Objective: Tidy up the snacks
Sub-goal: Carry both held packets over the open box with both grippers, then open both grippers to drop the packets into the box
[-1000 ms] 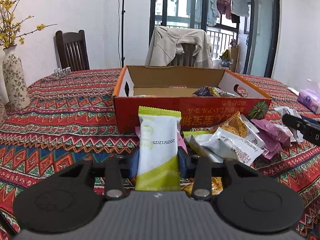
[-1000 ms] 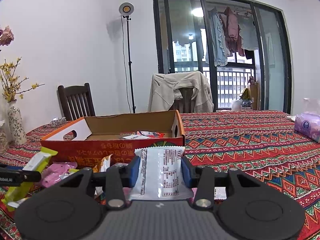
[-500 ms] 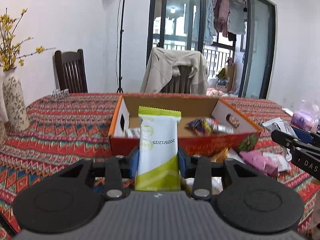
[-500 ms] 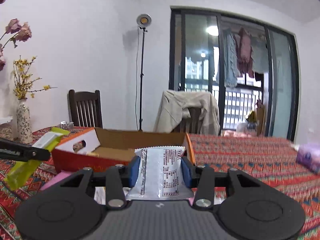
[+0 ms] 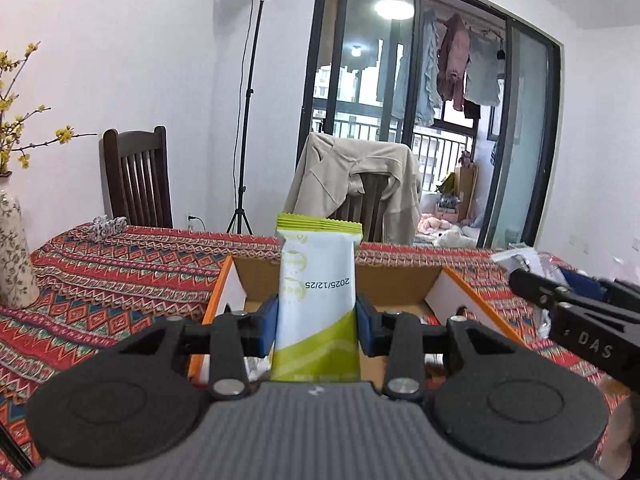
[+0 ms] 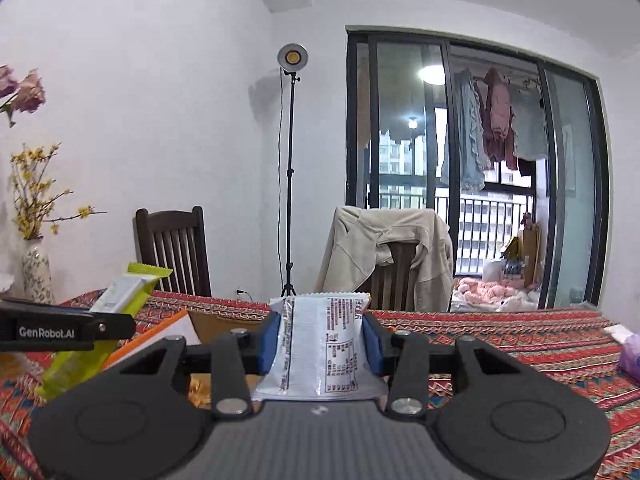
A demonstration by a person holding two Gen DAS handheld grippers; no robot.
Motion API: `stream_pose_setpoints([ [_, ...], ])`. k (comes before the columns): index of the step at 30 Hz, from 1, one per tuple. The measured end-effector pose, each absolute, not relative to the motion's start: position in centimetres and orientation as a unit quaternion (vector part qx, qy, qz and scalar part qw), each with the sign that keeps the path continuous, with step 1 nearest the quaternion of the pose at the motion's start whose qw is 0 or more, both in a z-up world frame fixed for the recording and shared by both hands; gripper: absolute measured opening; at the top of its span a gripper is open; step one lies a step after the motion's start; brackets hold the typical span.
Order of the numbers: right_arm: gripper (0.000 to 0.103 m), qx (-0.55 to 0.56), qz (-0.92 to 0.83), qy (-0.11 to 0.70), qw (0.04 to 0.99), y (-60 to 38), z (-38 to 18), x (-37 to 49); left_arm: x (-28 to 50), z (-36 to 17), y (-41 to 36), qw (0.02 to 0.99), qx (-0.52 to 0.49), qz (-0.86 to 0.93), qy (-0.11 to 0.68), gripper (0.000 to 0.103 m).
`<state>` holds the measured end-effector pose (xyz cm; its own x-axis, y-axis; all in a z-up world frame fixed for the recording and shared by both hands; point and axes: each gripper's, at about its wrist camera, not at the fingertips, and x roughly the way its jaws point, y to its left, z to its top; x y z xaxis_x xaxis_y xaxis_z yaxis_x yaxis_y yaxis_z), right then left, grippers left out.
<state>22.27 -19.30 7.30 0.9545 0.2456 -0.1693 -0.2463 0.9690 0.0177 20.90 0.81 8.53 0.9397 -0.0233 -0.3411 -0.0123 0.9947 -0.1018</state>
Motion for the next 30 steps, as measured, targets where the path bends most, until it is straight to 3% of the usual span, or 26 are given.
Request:
stream_pose_setpoints([
  [14,0.042,0.051,0.117,0.139,0.982,-18.4,4.4,30.9,29.4,5.7,2.3,0.974,-0.097,0.017,0.204,0.039],
  [30,0.046,0.028,0.109,0.197,0.974,-17.8,1.8,32.2,30.2,2.7,3.5,0.965,-0.107,0.019,0.237,0.041],
])
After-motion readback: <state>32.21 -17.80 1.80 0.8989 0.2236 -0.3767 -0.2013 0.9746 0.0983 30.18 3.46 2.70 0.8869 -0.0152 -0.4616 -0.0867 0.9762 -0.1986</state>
